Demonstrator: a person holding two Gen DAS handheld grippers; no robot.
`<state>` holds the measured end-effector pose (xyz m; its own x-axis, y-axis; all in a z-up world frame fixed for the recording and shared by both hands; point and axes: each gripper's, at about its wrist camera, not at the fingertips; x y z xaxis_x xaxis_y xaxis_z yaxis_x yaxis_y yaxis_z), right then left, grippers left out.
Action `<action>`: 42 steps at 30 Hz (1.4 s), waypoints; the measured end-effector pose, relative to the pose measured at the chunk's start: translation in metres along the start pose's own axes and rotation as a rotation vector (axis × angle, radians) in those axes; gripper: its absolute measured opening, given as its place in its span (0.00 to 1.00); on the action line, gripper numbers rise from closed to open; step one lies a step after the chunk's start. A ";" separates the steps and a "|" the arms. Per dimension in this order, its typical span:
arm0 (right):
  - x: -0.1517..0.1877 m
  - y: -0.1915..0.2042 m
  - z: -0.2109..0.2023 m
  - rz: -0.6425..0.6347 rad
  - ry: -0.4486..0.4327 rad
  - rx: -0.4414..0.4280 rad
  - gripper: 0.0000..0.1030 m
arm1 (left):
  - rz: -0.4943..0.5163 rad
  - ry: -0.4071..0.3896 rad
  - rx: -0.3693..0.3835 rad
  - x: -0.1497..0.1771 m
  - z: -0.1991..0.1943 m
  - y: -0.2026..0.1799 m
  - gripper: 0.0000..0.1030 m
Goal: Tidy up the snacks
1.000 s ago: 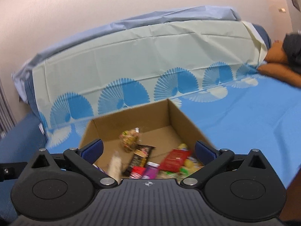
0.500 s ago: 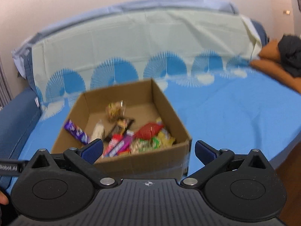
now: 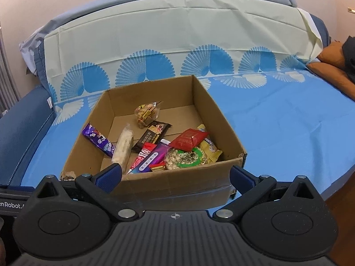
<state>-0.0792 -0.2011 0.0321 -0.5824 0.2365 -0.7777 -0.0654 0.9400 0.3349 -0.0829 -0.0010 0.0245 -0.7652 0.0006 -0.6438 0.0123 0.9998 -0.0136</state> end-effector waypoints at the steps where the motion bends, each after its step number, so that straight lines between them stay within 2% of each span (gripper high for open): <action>1: 0.000 0.000 0.000 -0.001 0.000 0.001 0.99 | -0.001 0.002 0.001 0.000 0.000 -0.001 1.00; 42: -0.002 0.000 -0.003 0.015 -0.009 -0.011 0.99 | 0.032 -0.016 -0.004 -0.006 -0.005 -0.010 1.00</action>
<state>-0.0800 -0.2022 0.0351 -0.5760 0.2526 -0.7775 -0.0656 0.9337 0.3520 -0.0819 -0.0112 0.0322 -0.7538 0.0318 -0.6563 0.0336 0.9994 0.0099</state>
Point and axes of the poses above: each gripper's, at about its wrist camera, not at the fingertips, and z roughly the way its jaws point, y to its left, x to its underside, and after that the axes turned 12 degrees about z, right-handed
